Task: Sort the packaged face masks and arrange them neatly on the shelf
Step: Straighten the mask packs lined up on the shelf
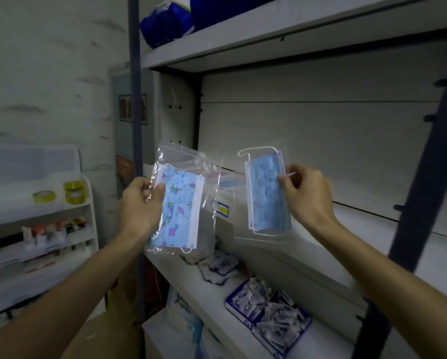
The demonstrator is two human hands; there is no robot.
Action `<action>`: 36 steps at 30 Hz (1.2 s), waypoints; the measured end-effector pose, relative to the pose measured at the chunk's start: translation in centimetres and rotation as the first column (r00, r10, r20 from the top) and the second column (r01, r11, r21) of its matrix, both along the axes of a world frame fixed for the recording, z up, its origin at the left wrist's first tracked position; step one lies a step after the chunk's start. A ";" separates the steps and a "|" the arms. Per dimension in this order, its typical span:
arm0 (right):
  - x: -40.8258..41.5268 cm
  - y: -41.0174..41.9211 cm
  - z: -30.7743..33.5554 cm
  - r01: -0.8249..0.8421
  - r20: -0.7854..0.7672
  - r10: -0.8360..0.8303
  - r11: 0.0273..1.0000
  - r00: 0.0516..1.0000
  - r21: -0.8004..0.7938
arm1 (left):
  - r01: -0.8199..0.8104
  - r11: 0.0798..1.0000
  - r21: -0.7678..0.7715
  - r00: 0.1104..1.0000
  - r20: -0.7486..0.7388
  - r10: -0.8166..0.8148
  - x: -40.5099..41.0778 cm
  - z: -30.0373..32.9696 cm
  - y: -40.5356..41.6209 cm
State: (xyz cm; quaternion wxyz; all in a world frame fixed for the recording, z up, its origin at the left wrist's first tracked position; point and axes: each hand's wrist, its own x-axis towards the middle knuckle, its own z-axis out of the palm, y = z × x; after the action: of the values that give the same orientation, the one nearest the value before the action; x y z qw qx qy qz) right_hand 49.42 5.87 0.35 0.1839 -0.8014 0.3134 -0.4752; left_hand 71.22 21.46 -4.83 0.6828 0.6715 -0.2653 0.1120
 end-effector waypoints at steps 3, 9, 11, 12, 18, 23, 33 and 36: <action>3.1 -1.3 0.1 0.067 -0.018 -0.067 0.998 0.998 -0.011 | 0.033 0.999 0.000 0.999 -0.008 -0.033 4.2 -0.3 -1.3; 8.4 -2.6 0.1 0.181 0.022 -0.181 0.983 0.983 -0.010 | 0.128 0.991 0.038 0.992 0.010 -0.129 12.2 -0.4 -3.9; 10.1 -2.7 0.3 0.212 0.051 -0.213 0.977 0.976 0.023 | 0.161 0.986 0.046 0.986 0.040 -0.163 14.5 0.1 -4.4; 10.9 -2.7 0.5 0.230 0.071 -0.232 0.973 0.970 0.036 | 0.168 0.984 0.056 0.984 0.050 -0.171 15.6 0.4 -4.4; 15.4 -2.9 1.1 0.291 0.159 -0.312 0.946 0.937 0.142 | 0.236 0.968 0.088 0.965 0.093 -0.244 22.2 1.2 -5.5; 17.3 -3.3 0.8 0.319 0.197 -0.364 0.920 0.910 0.226 | 0.319 0.944 0.082 0.944 0.067 -0.324 25.4 1.3 -8.2; 16.5 -8.5 2.9 0.443 0.287 -0.496 0.866 0.820 0.232 | 0.524 0.851 0.040 0.852 -0.036 -0.523 26.9 2.7 -17.1; 15.0 -9.7 4.0 0.495 0.322 -0.536 0.844 0.781 0.204 | 0.570 0.821 0.033 0.822 -0.031 -0.569 26.2 3.6 -19.8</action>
State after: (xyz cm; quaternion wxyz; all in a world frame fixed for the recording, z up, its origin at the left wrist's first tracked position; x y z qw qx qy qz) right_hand 64.38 -3.81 4.31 0.1449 -0.5706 0.5058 -0.6306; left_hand 97.40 1.66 -1.20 0.6737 0.5767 -0.4490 -0.1092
